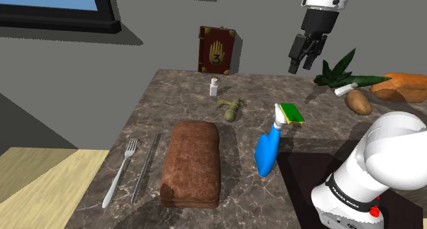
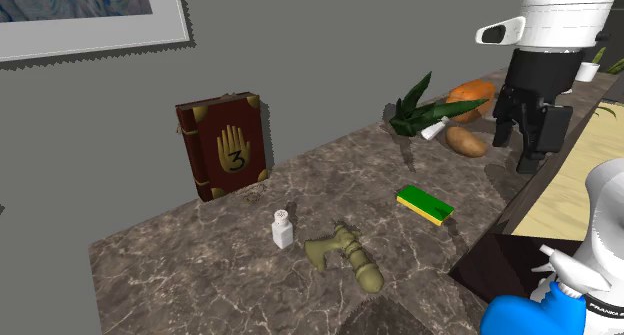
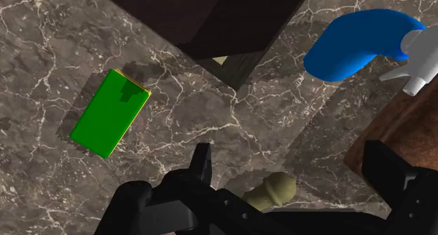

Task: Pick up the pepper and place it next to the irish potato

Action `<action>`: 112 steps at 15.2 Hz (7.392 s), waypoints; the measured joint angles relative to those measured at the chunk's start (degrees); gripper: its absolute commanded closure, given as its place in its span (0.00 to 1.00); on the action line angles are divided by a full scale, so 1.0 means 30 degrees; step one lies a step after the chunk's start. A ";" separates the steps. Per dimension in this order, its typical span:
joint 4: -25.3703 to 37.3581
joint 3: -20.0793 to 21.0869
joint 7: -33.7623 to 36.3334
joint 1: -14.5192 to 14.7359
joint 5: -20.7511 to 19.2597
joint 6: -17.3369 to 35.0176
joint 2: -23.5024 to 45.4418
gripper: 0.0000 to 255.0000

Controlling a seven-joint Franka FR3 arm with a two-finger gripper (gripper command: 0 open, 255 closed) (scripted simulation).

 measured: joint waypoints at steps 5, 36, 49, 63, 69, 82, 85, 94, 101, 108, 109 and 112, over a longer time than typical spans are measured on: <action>0.0301 -0.0130 -0.0388 0.0056 -0.0222 0.1587 0.1897 0.00; 1.6287 -0.0642 -0.3095 0.0057 -0.0800 0.8173 2.4155 0.00; 1.5465 -0.0623 -0.3164 0.0014 -0.0759 0.9757 2.4899 0.00; 1.5652 -0.0644 -0.3210 -0.0015 -0.0771 0.9351 2.4675 1.00; 1.6663 -0.0656 -0.3172 0.0009 -0.0806 0.8000 2.4326 1.00; 1.9348 -0.0685 -0.3185 -0.0013 -0.0845 0.4863 2.3874 1.00; 1.9995 -0.0687 -0.3178 -0.0012 -0.0852 0.4143 2.3803 1.00; 2.1807 -0.0733 -0.3313 -0.0125 -0.0850 0.2221 2.3699 1.00; 1.5179 -0.1342 -0.4762 -0.0900 -0.1185 0.4237 1.9027 1.00; 1.0092 -0.2227 -0.6495 -0.1857 -0.1767 0.5304 1.4931 1.00; 0.9518 -0.2403 -0.6808 -0.2028 -0.1869 0.5389 1.4431 1.00; 0.8057 -0.2936 -0.7710 -0.2526 -0.2213 0.5529 1.3050 1.00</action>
